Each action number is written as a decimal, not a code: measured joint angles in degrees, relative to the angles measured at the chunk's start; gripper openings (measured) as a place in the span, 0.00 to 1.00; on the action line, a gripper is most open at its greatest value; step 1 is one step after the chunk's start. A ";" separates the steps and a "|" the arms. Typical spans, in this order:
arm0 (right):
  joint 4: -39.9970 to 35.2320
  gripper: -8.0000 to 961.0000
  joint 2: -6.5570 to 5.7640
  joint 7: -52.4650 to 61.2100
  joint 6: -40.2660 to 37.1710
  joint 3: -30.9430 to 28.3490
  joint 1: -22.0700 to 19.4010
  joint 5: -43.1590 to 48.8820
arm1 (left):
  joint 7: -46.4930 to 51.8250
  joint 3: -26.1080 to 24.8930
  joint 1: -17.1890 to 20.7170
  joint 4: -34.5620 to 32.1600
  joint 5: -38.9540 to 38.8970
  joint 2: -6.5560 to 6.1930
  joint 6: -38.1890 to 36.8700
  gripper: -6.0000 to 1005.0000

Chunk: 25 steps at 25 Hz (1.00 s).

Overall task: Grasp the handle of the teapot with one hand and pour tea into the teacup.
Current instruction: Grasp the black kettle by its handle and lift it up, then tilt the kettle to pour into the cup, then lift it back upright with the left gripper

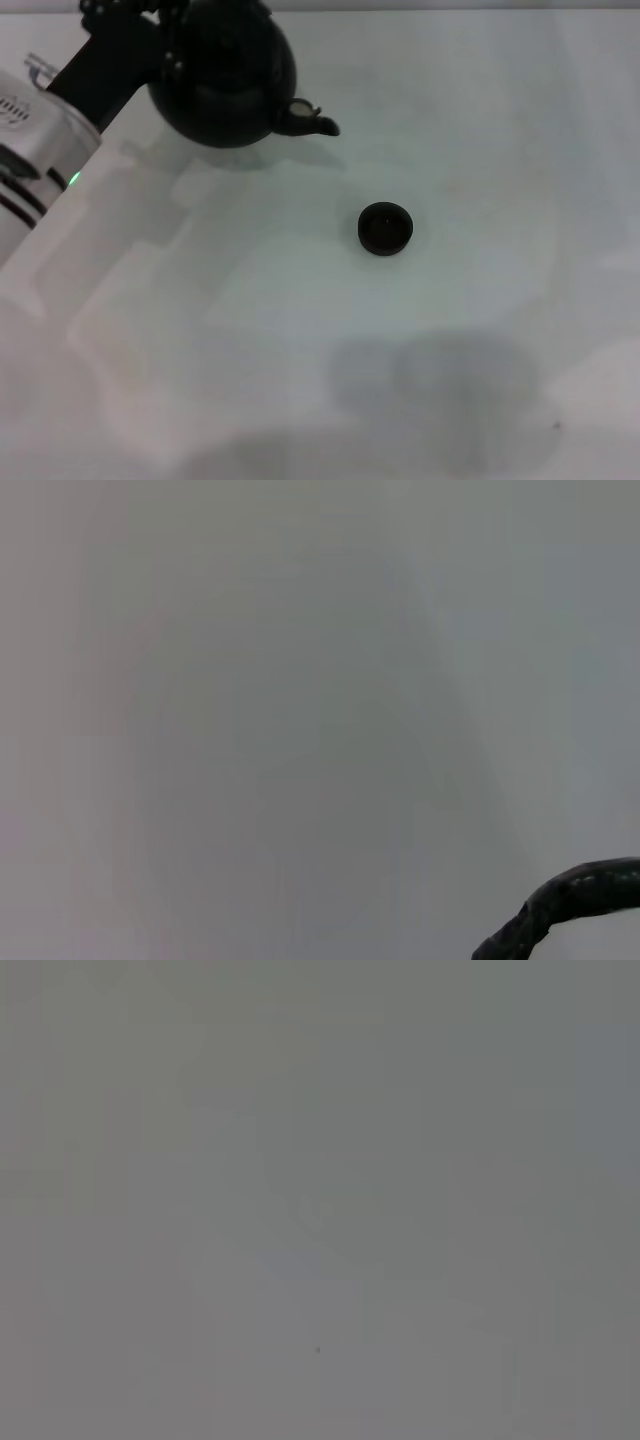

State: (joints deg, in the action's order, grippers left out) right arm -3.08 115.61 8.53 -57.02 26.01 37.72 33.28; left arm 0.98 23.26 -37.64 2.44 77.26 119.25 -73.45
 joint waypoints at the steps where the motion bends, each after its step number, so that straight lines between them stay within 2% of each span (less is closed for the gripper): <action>1: 0.00 0.88 0.00 0.00 0.02 0.00 0.03 0.00 | -0.07 0.13 -0.54 0.00 0.14 -0.02 0.08 0.10; 12: 0.00 0.88 -0.04 0.00 0.07 0.00 0.29 0.03 | -0.07 0.31 -3.70 0.07 4.90 0.00 1.57 0.10; 25: -0.62 0.88 -0.12 0.00 0.07 -0.09 0.48 -1.45 | -0.27 0.37 -4.26 0.05 9.10 -0.04 2.92 0.10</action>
State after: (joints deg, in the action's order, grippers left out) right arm -3.70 115.49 8.52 -56.95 25.93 38.20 31.83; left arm 0.72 23.63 -41.90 2.49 86.36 119.21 -70.52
